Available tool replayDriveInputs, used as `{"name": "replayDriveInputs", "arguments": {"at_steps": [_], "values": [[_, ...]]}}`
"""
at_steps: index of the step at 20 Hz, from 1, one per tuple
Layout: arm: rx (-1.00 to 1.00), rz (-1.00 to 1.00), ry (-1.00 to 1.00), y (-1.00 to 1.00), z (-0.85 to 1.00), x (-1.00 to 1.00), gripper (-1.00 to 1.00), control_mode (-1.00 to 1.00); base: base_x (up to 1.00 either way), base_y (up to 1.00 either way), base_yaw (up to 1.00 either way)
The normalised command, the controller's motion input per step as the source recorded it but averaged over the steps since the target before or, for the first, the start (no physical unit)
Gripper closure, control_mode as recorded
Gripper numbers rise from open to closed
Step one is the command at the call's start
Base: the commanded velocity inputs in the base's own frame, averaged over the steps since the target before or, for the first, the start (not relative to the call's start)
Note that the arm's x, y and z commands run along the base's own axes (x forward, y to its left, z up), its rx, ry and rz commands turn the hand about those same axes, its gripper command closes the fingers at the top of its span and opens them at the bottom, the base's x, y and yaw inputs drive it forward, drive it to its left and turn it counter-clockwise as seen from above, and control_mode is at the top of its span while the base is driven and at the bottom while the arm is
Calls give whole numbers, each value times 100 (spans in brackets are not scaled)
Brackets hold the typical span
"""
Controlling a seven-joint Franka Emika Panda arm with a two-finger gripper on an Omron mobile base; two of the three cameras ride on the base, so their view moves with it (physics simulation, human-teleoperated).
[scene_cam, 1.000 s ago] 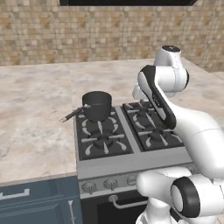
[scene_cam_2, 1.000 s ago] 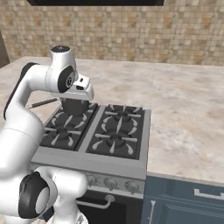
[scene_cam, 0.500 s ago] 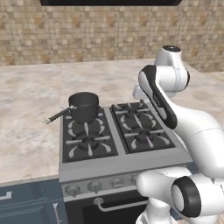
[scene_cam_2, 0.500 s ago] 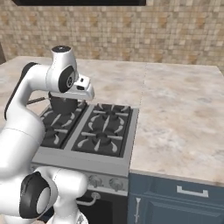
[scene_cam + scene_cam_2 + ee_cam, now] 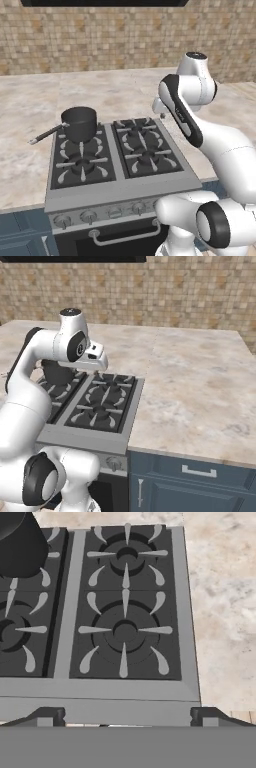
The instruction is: Turn on the rear left burner of the stove.
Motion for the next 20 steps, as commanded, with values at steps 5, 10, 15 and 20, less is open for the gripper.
{"name": "replayDriveInputs", "arguments": {"at_steps": [5, 10, 15, 20], "values": [[0, 0, 0, 6, -5, 0, -100, -100, 0, 0, 0], [-3, 0, -4, 81, -36, 0, -100, -100, 0, 0, 0], [-10, -5, -11, 100, -41, -16, -100, -100, 0, 0, 0], [-17, -16, -7, 100, -36, -35, -100, -100, 0, 0, 0]]}}
